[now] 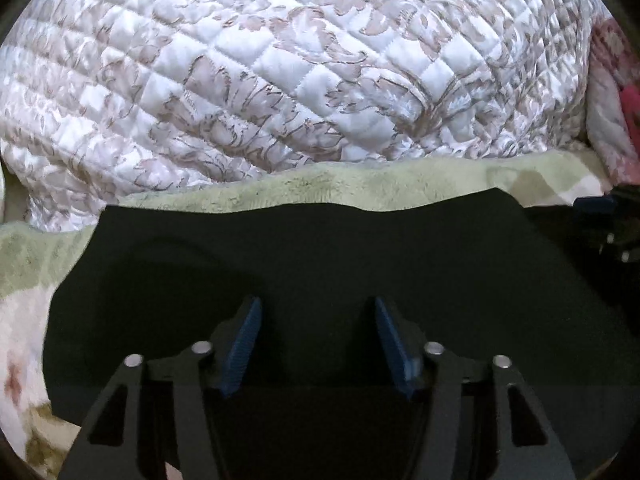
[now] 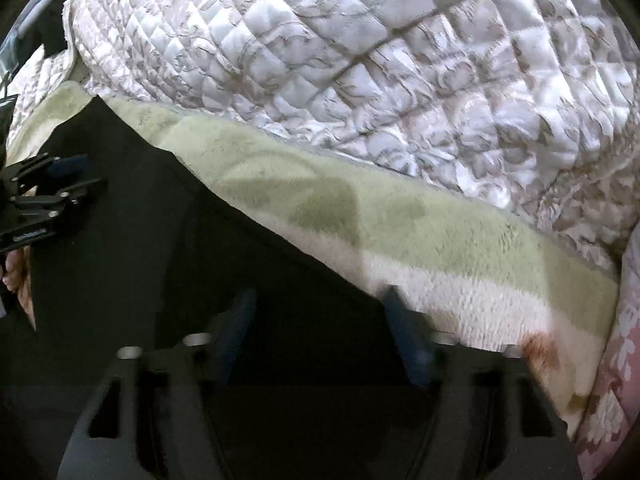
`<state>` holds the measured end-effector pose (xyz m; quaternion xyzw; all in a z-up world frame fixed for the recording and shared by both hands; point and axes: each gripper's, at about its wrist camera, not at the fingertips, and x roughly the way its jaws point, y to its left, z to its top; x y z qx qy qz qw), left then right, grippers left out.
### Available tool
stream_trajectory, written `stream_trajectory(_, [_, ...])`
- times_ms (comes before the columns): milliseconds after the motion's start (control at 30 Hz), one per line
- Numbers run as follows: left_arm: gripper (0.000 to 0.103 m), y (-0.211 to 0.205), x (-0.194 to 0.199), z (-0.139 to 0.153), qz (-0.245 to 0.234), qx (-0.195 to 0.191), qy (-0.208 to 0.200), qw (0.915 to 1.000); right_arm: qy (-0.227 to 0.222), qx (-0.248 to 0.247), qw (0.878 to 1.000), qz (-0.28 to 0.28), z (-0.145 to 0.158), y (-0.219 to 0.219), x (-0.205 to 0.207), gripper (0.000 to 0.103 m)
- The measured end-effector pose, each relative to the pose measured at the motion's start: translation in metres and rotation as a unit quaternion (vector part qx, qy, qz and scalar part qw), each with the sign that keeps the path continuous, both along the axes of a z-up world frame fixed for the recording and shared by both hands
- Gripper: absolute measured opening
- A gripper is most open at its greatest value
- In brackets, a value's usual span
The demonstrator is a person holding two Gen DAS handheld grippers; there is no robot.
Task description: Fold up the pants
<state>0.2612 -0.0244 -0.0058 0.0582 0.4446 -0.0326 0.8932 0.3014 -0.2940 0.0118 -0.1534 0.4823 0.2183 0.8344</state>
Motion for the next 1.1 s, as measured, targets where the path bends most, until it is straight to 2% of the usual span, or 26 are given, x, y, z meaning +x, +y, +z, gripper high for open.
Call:
stream_trajectory(33, [0.049, -0.002, 0.001, -0.001, -0.001, 0.008, -0.002, 1.0000, -0.006, -0.004, 1.000, 0.007, 0.003, 0.005, -0.002, 0.007])
stream_trajectory(67, [0.041, -0.003, 0.001, 0.000, -0.004, 0.013, -0.005, 0.9999, -0.006, -0.011, 1.000, 0.010, 0.005, 0.009, -0.004, 0.007])
stream_trajectory(100, [0.026, -0.005, 0.000, 0.000, -0.007, 0.016, -0.009, 0.9998, -0.012, -0.020, 1.000, 0.013, 0.006, 0.014, -0.005, 0.007])
stream_trajectory(167, [0.005, -0.009, -0.003, 0.006, -0.015, 0.018, -0.020, 0.9995, -0.028, -0.029, 0.999, 0.019, 0.012, 0.018, -0.014, 0.007])
stream_trajectory(300, [0.004, -0.003, -0.019, 0.025, -0.008, -0.010, -0.040, 0.9991, -0.069, -0.001, 0.998, 0.014, 0.044, 0.015, -0.040, 0.006])
stream_trajectory(433, [0.004, 0.005, -0.059, 0.056, -0.004, -0.042, -0.078, 0.9960, -0.110, 0.028, 0.993, 0.019, 0.083, 0.006, -0.088, 0.006])
stream_trajectory(567, [0.004, 0.015, -0.117, 0.085, -0.004, -0.078, -0.109, 0.9909, -0.137, 0.063, 0.988, 0.016, 0.110, -0.006, -0.151, 0.006])
stream_trajectory(667, [0.004, 0.022, -0.168, 0.091, -0.008, -0.097, -0.113, 0.9888, -0.137, 0.091, 0.986, 0.009, 0.116, -0.015, -0.208, 0.006])
stream_trajectory(800, [0.004, 0.028, -0.231, 0.075, -0.010, -0.118, -0.091, 0.9887, -0.103, 0.119, 0.987, -0.015, 0.092, -0.018, -0.277, 0.007])
stream_trajectory(833, [0.004, 0.029, -0.243, 0.068, -0.007, -0.124, -0.079, 0.9891, -0.081, 0.127, 0.988, -0.026, 0.078, -0.020, -0.293, 0.007])
stream_trajectory(1000, [0.005, 0.029, -0.280, 0.023, 0.007, -0.134, -0.010, 0.9910, -0.002, 0.127, 0.988, -0.086, 0.022, -0.031, -0.319, 0.009])
stream_trajectory(1100, [0.005, 0.032, -0.296, 0.021, 0.015, -0.137, 0.000, 0.9905, 0.006, 0.160, 0.980, -0.115, 0.017, -0.041, -0.332, 0.019])
